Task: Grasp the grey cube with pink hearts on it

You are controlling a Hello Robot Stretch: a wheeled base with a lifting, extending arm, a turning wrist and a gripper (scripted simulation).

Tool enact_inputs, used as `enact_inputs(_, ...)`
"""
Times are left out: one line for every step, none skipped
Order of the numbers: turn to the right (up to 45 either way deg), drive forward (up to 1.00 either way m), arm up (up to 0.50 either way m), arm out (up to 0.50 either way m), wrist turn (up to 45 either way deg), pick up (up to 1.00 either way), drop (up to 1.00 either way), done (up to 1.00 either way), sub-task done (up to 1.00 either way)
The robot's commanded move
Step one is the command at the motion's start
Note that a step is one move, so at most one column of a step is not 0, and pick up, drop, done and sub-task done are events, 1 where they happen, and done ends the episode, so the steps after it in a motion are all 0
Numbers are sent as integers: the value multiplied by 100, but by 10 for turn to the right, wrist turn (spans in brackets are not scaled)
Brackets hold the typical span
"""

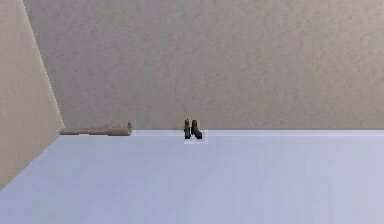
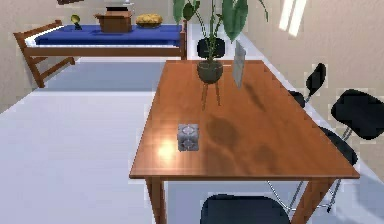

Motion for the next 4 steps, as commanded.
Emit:
enact_inputs(0,0,34,0,0,0,0,0,0)
enact_inputs(0,0,0,42,0,0,0,0,0)
enact_inputs(0,0,0,0,450,0,0,0,0)
enact_inputs(0,0,0,0,450,0,0,0,0)
